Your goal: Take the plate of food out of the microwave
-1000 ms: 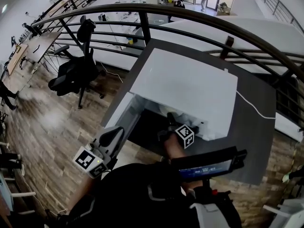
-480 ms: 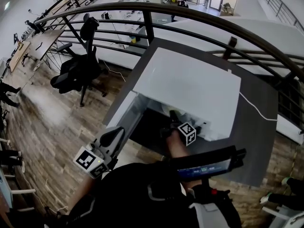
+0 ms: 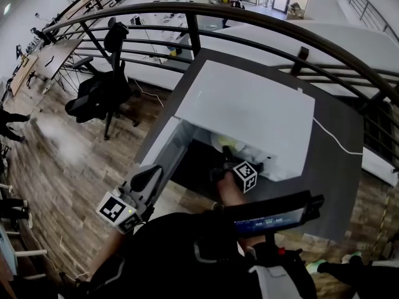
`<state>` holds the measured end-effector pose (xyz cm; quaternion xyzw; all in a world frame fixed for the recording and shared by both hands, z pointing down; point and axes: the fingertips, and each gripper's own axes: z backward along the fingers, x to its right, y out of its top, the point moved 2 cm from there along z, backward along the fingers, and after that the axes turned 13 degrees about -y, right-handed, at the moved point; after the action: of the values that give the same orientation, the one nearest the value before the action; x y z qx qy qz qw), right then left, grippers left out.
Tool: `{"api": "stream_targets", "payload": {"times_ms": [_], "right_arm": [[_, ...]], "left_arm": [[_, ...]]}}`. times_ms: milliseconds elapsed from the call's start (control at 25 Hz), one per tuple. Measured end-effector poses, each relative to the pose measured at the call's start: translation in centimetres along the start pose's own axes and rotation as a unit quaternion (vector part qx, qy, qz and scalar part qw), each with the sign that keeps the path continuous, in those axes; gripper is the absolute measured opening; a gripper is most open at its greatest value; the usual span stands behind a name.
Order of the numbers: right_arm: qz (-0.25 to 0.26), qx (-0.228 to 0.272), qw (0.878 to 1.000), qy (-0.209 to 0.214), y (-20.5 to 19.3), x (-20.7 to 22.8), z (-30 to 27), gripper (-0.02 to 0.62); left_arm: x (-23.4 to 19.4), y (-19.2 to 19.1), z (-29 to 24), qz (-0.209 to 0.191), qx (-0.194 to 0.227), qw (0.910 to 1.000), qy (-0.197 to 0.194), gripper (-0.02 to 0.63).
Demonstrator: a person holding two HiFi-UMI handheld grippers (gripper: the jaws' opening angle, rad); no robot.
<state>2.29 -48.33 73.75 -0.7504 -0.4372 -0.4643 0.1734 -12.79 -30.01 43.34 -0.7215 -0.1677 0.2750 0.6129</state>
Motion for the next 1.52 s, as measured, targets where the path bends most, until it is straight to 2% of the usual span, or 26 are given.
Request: {"api": "stream_targets", "payload": {"times_ms": [120, 320, 440, 960, 1160, 1520], "right_arm": [[-0.005, 0.002, 1.0, 0.005, 0.0, -0.1, 0.3, 0.18], [0.014, -0.001, 0.999, 0.034, -0.9, -0.8, 0.9, 0.062], [0.021, -0.001, 0.999, 0.04, -1.3, -0.6, 0.8, 0.036], [0.038, -0.006, 0.998, 0.058, -4.4, 1.0, 2.7, 0.035], [0.039, -0.01, 0.997, 0.073, -4.9, 0.2, 3.3, 0.035], [0.04, -0.019, 0.994, 0.097, -8.2, -1.2, 8.6, 0.035]], "left_arm": [[-0.1, -0.2, 0.3, -0.001, 0.0, 1.0, -0.001, 0.005], [-0.4, -0.4, 0.5, 0.002, 0.0, 0.9999, -0.012, 0.005], [-0.6, -0.7, 0.8, 0.0, 0.001, 0.9998, -0.02, 0.005], [-0.7, -2.0, 3.8, 0.001, 0.005, 0.9991, -0.041, 0.005], [-0.8, -1.8, 3.6, 0.0, 0.007, 0.9984, -0.055, 0.005], [1.3, -1.6, 5.3, -0.011, 0.022, 0.9953, -0.094, 0.005]]}}
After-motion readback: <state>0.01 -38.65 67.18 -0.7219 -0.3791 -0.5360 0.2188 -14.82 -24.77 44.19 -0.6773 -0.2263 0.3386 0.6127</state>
